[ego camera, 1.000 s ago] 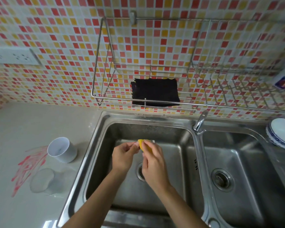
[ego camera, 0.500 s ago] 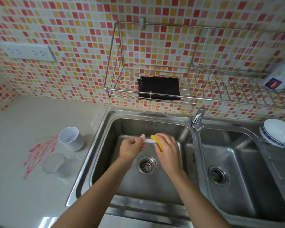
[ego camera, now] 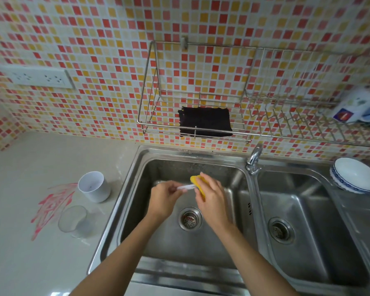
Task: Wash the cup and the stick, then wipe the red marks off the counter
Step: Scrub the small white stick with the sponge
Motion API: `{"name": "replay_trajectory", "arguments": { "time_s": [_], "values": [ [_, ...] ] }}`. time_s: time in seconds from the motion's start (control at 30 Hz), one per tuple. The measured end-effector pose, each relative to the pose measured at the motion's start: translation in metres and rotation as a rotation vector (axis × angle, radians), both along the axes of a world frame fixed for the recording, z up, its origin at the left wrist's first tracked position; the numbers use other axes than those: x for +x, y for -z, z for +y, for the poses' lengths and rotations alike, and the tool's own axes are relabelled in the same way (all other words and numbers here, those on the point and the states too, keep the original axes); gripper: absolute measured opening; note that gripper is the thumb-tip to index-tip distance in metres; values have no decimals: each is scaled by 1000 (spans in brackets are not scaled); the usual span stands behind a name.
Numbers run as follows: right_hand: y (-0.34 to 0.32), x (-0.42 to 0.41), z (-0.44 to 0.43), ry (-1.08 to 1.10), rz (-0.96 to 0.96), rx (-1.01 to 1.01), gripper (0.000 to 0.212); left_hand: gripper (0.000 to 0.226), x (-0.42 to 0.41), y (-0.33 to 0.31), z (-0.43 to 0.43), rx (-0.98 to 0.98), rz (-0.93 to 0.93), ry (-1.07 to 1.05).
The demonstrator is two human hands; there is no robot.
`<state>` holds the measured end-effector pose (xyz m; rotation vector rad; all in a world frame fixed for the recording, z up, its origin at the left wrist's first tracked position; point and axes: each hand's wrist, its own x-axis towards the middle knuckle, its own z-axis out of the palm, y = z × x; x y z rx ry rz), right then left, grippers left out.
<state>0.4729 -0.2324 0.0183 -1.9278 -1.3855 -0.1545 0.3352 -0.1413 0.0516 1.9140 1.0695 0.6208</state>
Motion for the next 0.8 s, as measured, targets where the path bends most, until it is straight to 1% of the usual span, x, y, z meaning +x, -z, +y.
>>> {"name": "replay_trajectory", "arguments": {
  "time_s": [0.1,0.13,0.23,0.27,0.3,0.37,0.4,0.43,0.53,0.57,0.6,0.7,0.73,0.8],
  "values": [
    [-1,-19,2,-114,12,21,41,12,3,9,2,-178,-84,-59],
    [0,-18,3,-93,40,39,42,11,3,11,3,-231,-112,-67],
    [0,-6,4,149,214,63,46,13,6,13,2,-324,-175,-118],
    [-1,-7,3,165,213,54,47,15,8,14,3,-344,-193,-134],
    [-1,-11,2,121,175,41,47,18,10,14,2,-363,-196,-143],
    [3,-23,-3,-36,62,17,46,24,13,18,3,-390,-179,-144],
    [5,-24,-6,-80,23,13,44,27,15,21,4,-408,-173,-138],
    [6,-21,-8,-73,17,13,44,29,16,24,5,-433,-170,-137],
    [9,0,-9,130,115,19,48,36,20,32,5,-461,-175,-142],
    [8,2,-8,162,125,15,49,38,21,33,5,-454,-173,-142],
    [7,-1,-6,146,103,1,49,40,22,33,6,-446,-172,-143],
    [9,-21,3,-17,0,-34,44,40,23,29,10,-454,-180,-137],
    [10,-23,6,-30,-13,-34,43,39,24,27,12,-478,-194,-145],
    [5,-15,11,64,42,-34,42,37,26,23,17,-534,-229,-172]
  ]
}}
